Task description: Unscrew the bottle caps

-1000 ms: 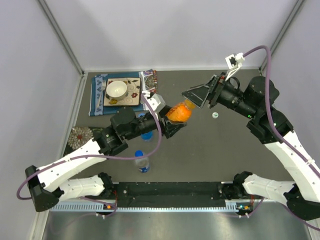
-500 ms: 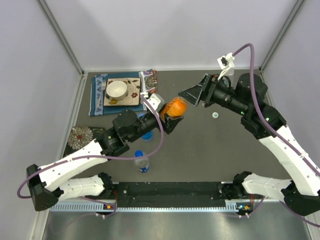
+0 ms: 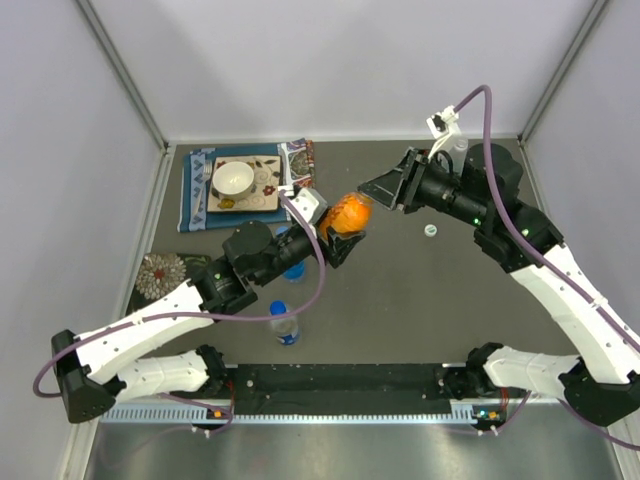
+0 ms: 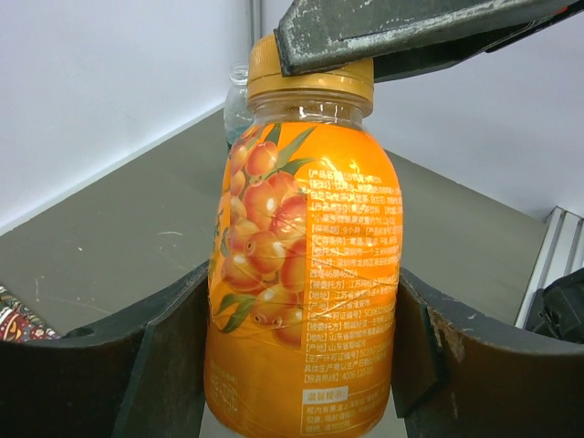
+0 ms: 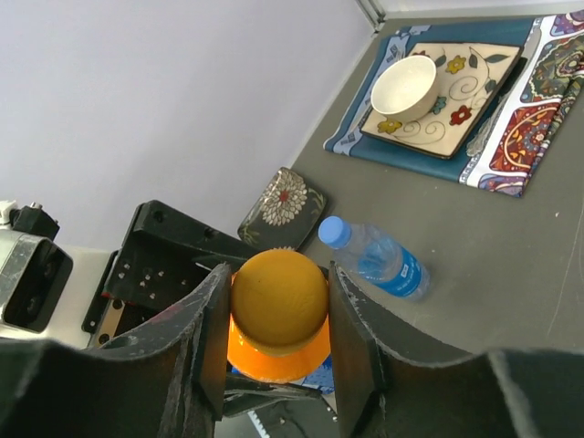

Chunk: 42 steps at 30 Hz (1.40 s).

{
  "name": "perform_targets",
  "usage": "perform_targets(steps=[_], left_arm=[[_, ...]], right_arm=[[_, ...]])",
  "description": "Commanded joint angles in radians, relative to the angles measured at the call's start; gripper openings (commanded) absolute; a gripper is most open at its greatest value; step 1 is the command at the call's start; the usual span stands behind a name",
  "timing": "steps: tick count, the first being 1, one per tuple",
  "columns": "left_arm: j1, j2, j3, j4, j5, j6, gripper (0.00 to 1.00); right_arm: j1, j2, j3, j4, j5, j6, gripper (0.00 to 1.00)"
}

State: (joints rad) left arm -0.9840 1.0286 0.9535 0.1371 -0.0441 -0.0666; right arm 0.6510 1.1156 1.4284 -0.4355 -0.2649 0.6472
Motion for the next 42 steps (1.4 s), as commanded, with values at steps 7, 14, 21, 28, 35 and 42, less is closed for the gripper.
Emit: perform_targets(steps=[7, 14, 21, 28, 35, 42], left_arm=[[-0.004, -0.028, -0.005, 0.084, 0.006, -0.001, 0.38], [0.062, -0.052, -0.006, 0.141, 0.499, -0.146, 0.34], [0.146, 0.007, 0.008, 0.341, 0.963, -0.473, 0.34], [0.217, 0.033, -0.048, 0.657, 1.121, -0.742, 0.32], [0.231, 0.073, -0.047, 0.783, 1.187, -0.855, 0.31], [0.238, 0.111, -0.052, 0.861, 1.228, -0.927, 0.31]], right_arm=[[-0.004, -0.002, 0.001, 0.012, -0.097, -0.041, 0.0], [-0.004, -0.014, 0.027, 0.017, -0.253, -0.257, 0.0], [-0.004, -0.036, 0.021, 0.037, -0.505, -0.428, 0.0], [-0.005, -0.042, 0.02, 0.052, -0.68, -0.503, 0.0], [-0.005, -0.062, 0.03, 0.052, -0.865, -0.592, 0.0], [-0.007, -0.089, -0.002, 0.047, -0.968, -0.701, 0.0]])
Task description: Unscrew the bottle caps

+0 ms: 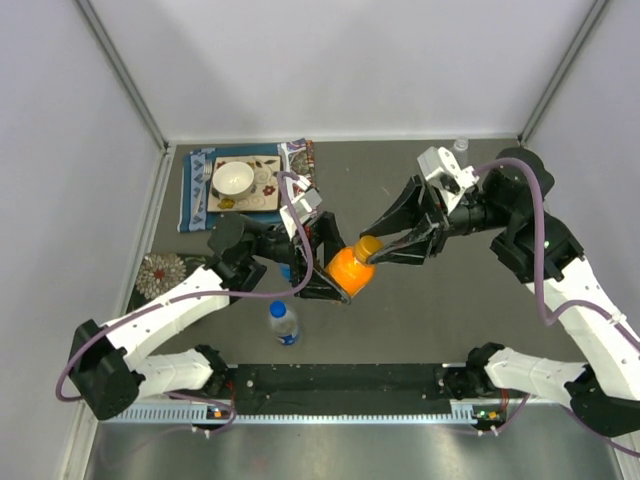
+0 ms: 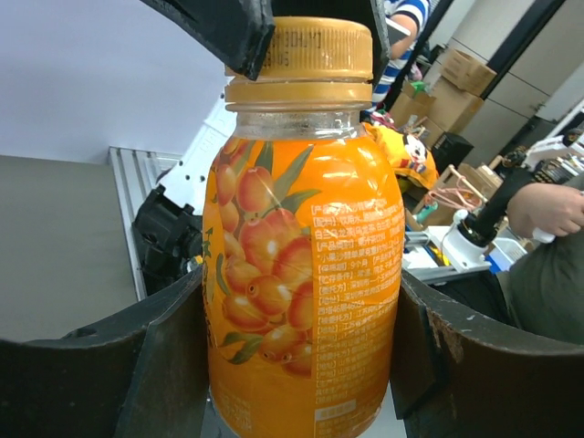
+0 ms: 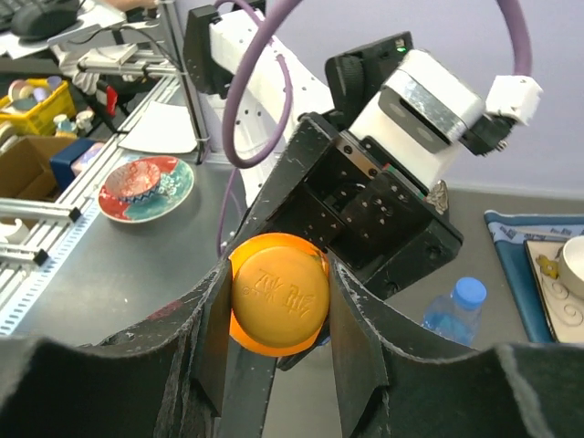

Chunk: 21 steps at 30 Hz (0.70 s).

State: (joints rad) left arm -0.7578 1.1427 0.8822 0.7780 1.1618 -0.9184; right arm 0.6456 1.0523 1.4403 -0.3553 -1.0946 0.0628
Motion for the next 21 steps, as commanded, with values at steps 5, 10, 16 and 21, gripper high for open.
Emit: perform_targets(steps=[5, 10, 16, 21], left_arm=[[0.017, 0.015, 0.026, 0.227, 0.041, -0.077, 0.31], [0.029, 0.008, 0.049, 0.065, 0.045, 0.028, 0.29], [0.028, -0.055, 0.104, -0.313, -0.098, 0.363, 0.31], [0.023, -0.095, 0.127, -0.522, -0.295, 0.559, 0.31]], right_arm=[[-0.001, -0.037, -0.04, -0.042, -0.166, -0.162, 0.0], [-0.003, -0.077, -0.043, -0.036, 0.027, -0.132, 0.22], [-0.001, -0.097, 0.032, -0.033, 0.361, -0.021, 0.74], [-0.001, -0.087, 0.135, -0.045, 0.67, 0.087, 0.81]])
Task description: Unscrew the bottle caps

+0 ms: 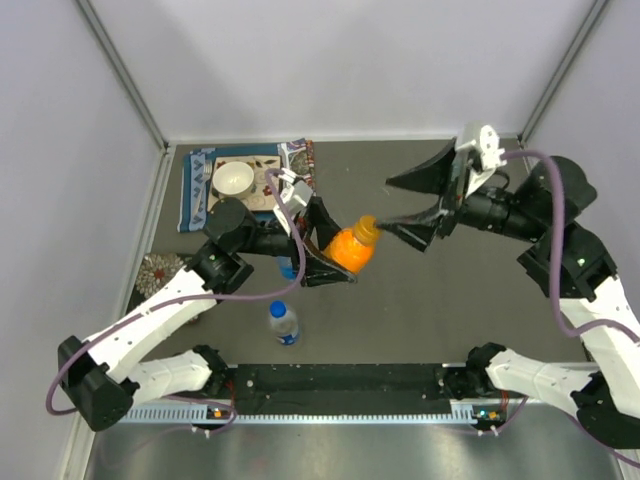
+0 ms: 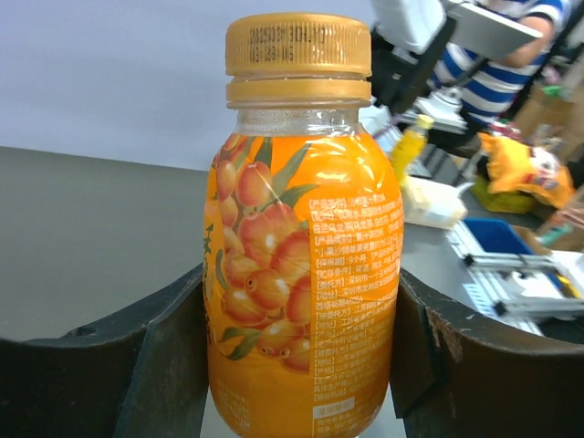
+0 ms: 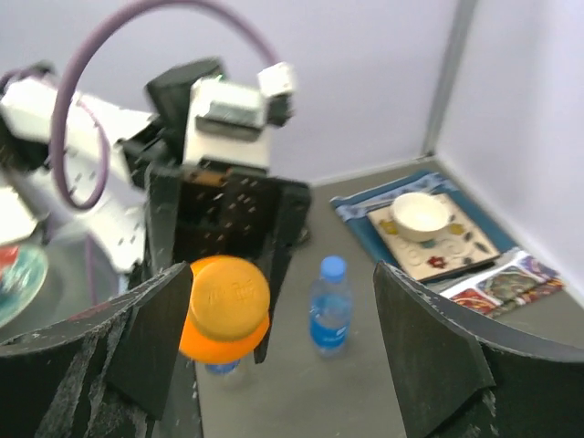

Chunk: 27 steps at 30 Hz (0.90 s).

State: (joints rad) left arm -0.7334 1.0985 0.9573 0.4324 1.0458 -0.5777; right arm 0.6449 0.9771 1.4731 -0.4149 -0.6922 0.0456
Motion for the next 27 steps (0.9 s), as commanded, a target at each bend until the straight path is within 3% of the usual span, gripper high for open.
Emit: perform_targets(steps=[1, 9, 10, 13, 17, 27], left_arm=[[-0.001, -0.063, 0.051, -0.187, -0.213, 0.232, 0.31], [-0.087, -0.12, 0.037, -0.299, -0.654, 0.432, 0.33], [-0.106, -0.129, 0.035, -0.314, -0.772, 0.45, 0.33], [-0.164, -0.141, 0.026, -0.314, -0.95, 0.507, 0.34], [-0.211, -0.153, 0.014, -0.305, -1.111, 0.553, 0.34], [-0.248, -0.137, 0.015, -0.32, -1.182, 0.595, 0.33]], right_arm=[[-0.002, -0.008, 0.116, 0.013, 0.29, 0.124, 0.83], [-0.001, 0.052, 0.205, -0.015, 0.41, 0.39, 0.87], [0.001, 0.081, 0.217, -0.042, 0.41, 0.407, 0.92], [0.022, 0.129, 0.259, -0.109, 0.45, 0.438, 0.97], [0.102, 0.172, 0.271, -0.153, 0.569, 0.419, 0.98], [0.176, 0.271, 0.291, -0.196, 0.66, 0.395, 0.96]])
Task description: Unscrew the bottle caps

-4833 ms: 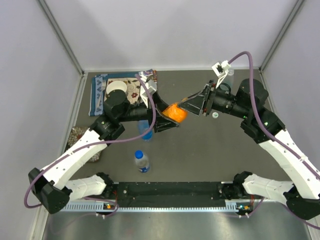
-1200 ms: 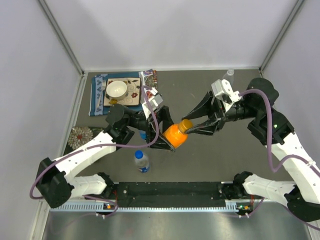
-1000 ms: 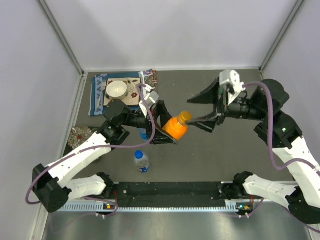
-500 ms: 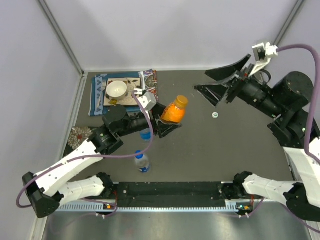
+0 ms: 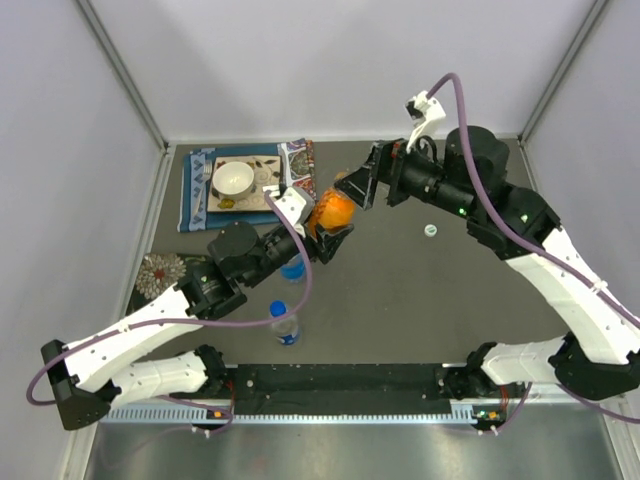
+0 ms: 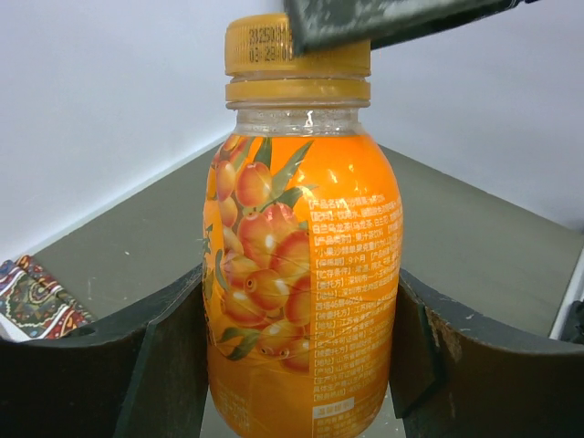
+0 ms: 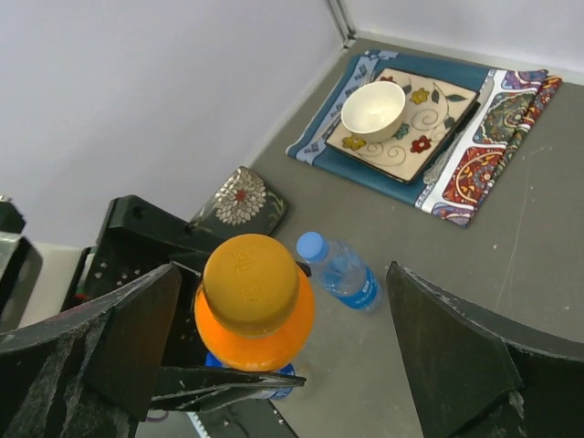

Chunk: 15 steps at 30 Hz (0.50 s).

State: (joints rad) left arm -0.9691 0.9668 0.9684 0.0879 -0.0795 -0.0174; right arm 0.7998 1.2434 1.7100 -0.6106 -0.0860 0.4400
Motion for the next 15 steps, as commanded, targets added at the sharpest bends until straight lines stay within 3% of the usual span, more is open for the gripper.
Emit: perform_targets(steps=[1, 9, 15], left_arm=[[-0.014, -0.004, 0.003, 0.023, -0.059, 0.034, 0.33], [-0.017, 0.0, 0.0, 0.023, -0.06, 0.036, 0.33], [-0.019, 0.001, -0.002, 0.021, -0.049, 0.037, 0.33]], right_arm=[[0.03, 0.01, 0.059, 0.0, 0.054, 0.002, 0.95], [0.036, 0.05, 0.06, 0.005, 0.054, -0.004, 0.88], [0.038, 0.057, 0.042, 0.017, 0.032, -0.006, 0.68]])
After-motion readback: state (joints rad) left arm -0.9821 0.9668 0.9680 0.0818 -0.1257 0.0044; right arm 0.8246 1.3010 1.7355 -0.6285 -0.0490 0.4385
